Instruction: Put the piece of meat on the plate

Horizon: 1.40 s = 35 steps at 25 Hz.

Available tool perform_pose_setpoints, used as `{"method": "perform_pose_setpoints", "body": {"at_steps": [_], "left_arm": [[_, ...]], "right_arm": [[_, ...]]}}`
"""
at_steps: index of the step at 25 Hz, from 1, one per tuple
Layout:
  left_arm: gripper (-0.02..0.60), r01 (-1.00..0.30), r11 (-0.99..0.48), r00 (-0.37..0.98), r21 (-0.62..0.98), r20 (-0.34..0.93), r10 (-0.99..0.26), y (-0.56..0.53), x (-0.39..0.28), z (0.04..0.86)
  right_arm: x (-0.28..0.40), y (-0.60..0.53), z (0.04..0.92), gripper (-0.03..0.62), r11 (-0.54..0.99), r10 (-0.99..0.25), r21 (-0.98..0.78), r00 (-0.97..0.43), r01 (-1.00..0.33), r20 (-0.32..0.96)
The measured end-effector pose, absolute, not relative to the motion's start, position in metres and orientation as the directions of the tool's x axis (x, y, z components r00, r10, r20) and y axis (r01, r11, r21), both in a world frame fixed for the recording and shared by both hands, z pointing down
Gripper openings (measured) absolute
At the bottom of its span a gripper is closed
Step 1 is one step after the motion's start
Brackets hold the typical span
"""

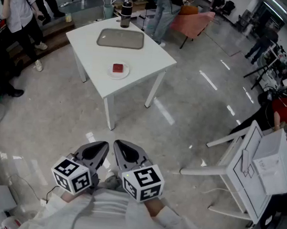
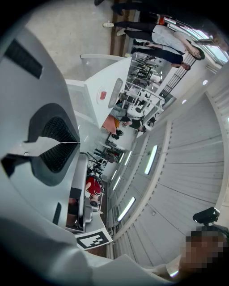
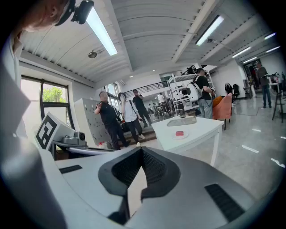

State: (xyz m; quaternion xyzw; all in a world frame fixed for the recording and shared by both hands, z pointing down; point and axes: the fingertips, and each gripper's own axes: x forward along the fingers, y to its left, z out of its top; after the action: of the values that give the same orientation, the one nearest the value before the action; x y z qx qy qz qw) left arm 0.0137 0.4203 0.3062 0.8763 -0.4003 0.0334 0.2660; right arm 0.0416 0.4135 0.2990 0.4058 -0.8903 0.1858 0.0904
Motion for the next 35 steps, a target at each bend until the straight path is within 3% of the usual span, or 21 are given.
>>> {"method": "perform_pose_setpoints", "body": {"at_steps": [16, 23, 35], "left_arm": [[0.012, -0.708, -0.550, 0.693, 0.443, 0.281, -0.664, 0.411, 0.018, 0.313], [0.012, -0.703, -0.545, 0.692, 0.456, 0.262, -0.673, 0.399, 0.018, 0.310], [0.012, -0.724, -0.500, 0.665, 0.475, 0.287, -0.690, 0.368, 0.044, 0.328]], "right_arm": [[0.044, 0.401, 0.298, 0.014, 0.611, -0.686, -0.243, -0.657, -0.753, 0.313], [0.059, 0.384, 0.302, 0.015, 0.549, -0.715, -0.303, -0.626, -0.779, 0.311], [0.077, 0.358, 0.316, 0.015, 0.595, -0.677, -0.271, -0.653, -0.757, 0.338]]}}
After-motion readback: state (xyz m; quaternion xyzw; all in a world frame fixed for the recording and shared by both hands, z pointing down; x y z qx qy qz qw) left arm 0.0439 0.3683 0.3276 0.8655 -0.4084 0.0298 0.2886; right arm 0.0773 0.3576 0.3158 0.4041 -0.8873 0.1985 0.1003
